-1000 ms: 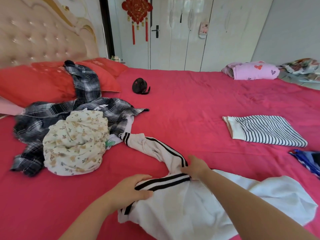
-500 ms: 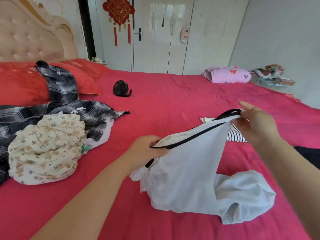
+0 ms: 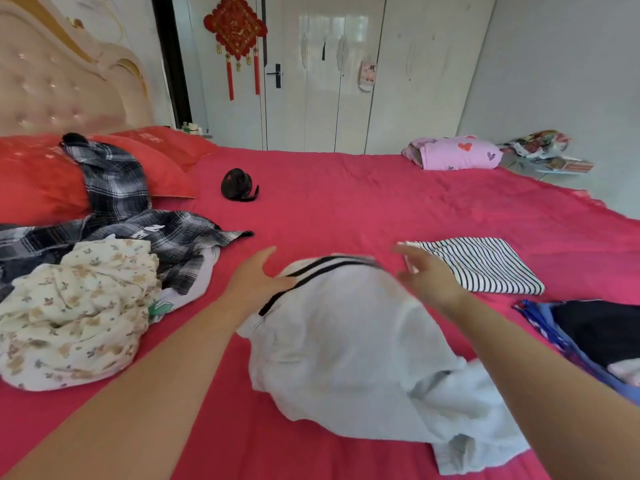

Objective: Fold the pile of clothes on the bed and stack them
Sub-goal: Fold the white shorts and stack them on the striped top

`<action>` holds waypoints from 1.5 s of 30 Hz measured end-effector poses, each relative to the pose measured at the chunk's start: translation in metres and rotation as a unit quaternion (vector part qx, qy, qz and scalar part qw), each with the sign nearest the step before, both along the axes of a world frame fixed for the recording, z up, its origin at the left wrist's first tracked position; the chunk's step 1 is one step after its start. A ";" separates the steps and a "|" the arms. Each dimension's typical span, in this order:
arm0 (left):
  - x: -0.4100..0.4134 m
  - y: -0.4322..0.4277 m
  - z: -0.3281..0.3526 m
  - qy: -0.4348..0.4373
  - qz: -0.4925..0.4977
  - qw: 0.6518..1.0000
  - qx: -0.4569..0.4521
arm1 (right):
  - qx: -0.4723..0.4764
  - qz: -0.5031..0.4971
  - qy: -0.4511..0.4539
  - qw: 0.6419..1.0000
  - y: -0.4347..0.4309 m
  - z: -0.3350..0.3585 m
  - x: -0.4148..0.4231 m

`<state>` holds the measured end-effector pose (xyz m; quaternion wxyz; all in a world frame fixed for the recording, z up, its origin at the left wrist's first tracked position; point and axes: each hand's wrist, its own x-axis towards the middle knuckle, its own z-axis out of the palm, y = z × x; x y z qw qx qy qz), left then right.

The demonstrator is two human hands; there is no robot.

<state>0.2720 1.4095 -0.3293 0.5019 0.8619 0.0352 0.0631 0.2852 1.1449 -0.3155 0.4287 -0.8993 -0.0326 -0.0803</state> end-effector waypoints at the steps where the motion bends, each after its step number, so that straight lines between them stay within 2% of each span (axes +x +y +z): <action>1: -0.002 -0.003 -0.014 0.008 0.008 1.000 0.013 | -0.048 0.018 0.011 0.999 0.000 -0.015 -0.009; 5: -0.039 -0.010 -0.084 0.046 0.129 0.990 0.024 | -0.174 0.100 0.028 0.979 -0.007 -0.086 -0.066; 8: -0.080 -0.014 -0.128 0.087 0.231 0.967 -0.069 | -0.209 0.103 0.011 0.972 -0.020 -0.126 -0.105; 10: -0.099 -0.020 -0.143 0.138 0.206 0.951 -0.183 | -0.245 0.092 0.020 0.965 -0.029 -0.141 -0.119; 13: -0.100 -0.030 -0.147 0.165 0.097 0.943 -0.272 | -0.364 0.081 0.066 0.925 -0.032 -0.151 -0.122; 16: -0.092 -0.038 -0.140 0.168 0.115 0.921 -0.332 | -0.363 0.038 0.058 0.929 -0.020 -0.154 -0.116; 21: -0.085 -0.037 -0.125 0.132 0.139 0.930 -0.314 | -0.260 -0.012 0.007 0.965 -0.002 -0.139 -0.102; 25: -0.078 -0.007 -0.085 -0.003 0.162 0.956 -0.246 | -0.082 -0.063 -0.023 0.994 0.004 -0.101 -0.098; 27: -0.076 0.017 -0.062 -0.066 0.191 0.952 -0.229 | -0.018 -0.069 -0.062 0.996 0.008 -0.083 -0.101; 29: -0.077 0.040 -0.049 -0.092 0.201 0.944 -0.243 | 0.023 -0.066 -0.066 0.995 0.013 -0.073 -0.107; 30: -0.078 0.048 -0.048 -0.085 0.188 0.952 -0.227 | 0.009 -0.051 -0.047 0.998 0.016 -0.073 -0.111; 32: -0.086 0.055 -0.056 0.000 0.129 0.981 -0.147 | -0.143 -0.011 0.022 0.989 0.023 -0.080 -0.118; 34: -0.100 0.054 -0.080 0.119 0.103 0.984 -0.083 | -0.311 0.032 0.078 0.947 0.025 -0.096 -0.126; 35: -0.111 0.051 -0.091 0.152 0.126 0.978 -0.063 | -0.338 0.042 0.078 0.937 0.025 -0.103 -0.132; 37: -0.132 0.046 -0.111 0.162 0.177 0.969 -0.057 | -0.317 0.049 0.019 0.947 0.024 -0.110 -0.145; 40: -0.152 0.037 -0.133 0.145 0.170 0.974 -0.046 | -0.260 0.054 -0.090 0.960 0.021 -0.127 -0.159; 41: -0.154 0.035 -0.135 0.145 0.164 0.975 -0.043 | -0.275 0.060 -0.084 0.956 0.021 -0.130 -0.164; 44: -0.153 0.033 -0.130 0.151 0.142 0.978 0.007 | -0.370 0.122 0.048 0.920 0.025 -0.142 -0.172; 45: -0.151 0.034 -0.128 0.143 0.143 0.979 0.022 | -0.382 0.133 0.062 0.913 0.027 -0.147 -0.172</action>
